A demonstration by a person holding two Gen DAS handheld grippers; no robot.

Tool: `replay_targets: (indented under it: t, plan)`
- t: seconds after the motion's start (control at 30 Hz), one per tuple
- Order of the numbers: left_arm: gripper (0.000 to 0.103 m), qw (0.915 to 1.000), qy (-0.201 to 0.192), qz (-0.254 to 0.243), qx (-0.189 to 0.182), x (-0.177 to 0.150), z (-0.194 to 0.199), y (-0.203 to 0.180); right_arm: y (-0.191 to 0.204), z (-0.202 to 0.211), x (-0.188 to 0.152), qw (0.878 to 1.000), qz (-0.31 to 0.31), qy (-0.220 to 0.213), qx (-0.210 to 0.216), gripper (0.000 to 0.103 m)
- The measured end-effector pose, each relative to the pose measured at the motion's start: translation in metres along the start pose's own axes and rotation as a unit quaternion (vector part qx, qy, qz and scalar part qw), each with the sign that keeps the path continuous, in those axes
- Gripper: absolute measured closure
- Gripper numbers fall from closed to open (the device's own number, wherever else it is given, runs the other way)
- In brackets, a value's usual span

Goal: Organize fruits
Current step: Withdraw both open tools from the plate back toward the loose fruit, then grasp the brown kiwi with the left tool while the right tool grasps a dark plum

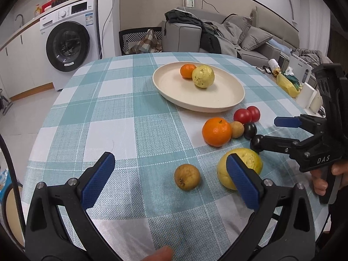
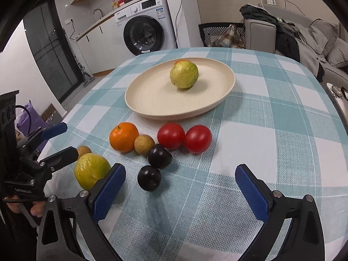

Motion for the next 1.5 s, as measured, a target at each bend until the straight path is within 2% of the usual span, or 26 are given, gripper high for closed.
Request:
replay_targets:
  t: [0.3, 0.43, 0.6, 0.83, 1.07, 1.33, 1.5]
  plan:
    - [0.001, 0.9997, 0.021, 0.001, -0.011, -0.003, -0.007, 0.004, 0.009, -0.007, -0.008, 0.999, 0.03, 0.018, -0.012, 0.002]
    - [0.001, 0.9994, 0.031, -0.006, -0.014, -0.004, -0.009, 0.004, 0.013, -0.008, -0.01, 0.999, 0.043, 0.021, -0.013, 0.014]
    - [0.003, 0.9986, 0.044, -0.006, -0.03, -0.007, -0.015, 0.006, 0.015, -0.009, -0.01, 0.998, 0.051, 0.022, -0.013, 0.02]
    - [0.018, 0.9975, 0.055, -0.029, -0.033, -0.009, -0.02, -0.001, 0.018, -0.008, -0.011, 0.998, 0.059, 0.022, -0.011, 0.028]
    - [0.025, 0.9963, 0.067, -0.042, -0.033, -0.01, -0.025, -0.007, 0.022, -0.007, -0.013, 0.998, 0.064, 0.024, -0.004, 0.035]
    - [0.055, 0.9946, 0.069, -0.054, -0.055, -0.011, -0.027, -0.014, 0.026, -0.007, -0.015, 0.997, 0.072, 0.026, 0.005, 0.045]
    - [0.064, 0.9945, 0.066, -0.053, -0.062, -0.011, -0.026, -0.014, 0.028, -0.007, -0.016, 0.997, 0.073, 0.027, 0.009, 0.05]
Point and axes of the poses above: each gripper's, at about its wrist camera, not at the fingertips, and z roughly against the way its jaws point, y to its left, x to its top, the point moved 2 cm from there along -z, roughly the way its jaws point, and after that the axes turned 15 degrees about -z, right-handed, at the moved point
